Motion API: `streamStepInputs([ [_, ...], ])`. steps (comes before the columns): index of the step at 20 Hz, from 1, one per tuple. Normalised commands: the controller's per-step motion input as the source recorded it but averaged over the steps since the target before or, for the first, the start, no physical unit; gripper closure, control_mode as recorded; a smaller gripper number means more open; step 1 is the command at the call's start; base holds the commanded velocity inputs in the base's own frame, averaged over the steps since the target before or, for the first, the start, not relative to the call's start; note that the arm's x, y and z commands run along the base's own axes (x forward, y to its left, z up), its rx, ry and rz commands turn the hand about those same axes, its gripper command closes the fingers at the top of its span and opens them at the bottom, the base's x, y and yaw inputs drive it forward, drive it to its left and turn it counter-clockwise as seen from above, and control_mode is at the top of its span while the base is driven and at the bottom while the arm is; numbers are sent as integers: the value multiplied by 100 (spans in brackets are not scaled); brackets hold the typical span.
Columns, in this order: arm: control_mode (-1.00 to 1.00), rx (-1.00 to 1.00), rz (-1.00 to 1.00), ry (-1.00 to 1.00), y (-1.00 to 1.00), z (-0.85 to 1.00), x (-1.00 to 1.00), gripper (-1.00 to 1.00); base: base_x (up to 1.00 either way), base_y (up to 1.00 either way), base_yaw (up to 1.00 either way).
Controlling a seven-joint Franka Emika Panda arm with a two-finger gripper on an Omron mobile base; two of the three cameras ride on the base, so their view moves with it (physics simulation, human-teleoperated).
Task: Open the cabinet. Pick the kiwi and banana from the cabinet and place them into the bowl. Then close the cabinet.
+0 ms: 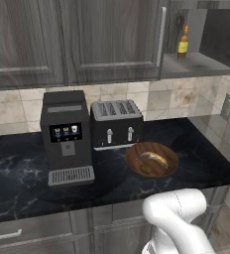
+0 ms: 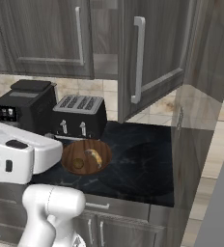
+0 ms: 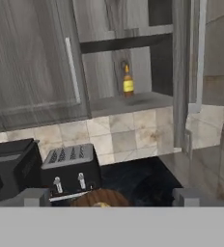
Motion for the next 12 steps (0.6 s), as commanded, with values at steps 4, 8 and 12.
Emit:
streamStepInputs([
  [4, -100, 12, 13, 0, -64, 0, -1, -100, 0, 0, 0],
  [8, -100, 4, 14, 0, -41, 0, 22, -100, 0, 0, 0],
  [12, -100, 0, 11, -4, -15, -19, 33, -100, 0, 0, 0],
])
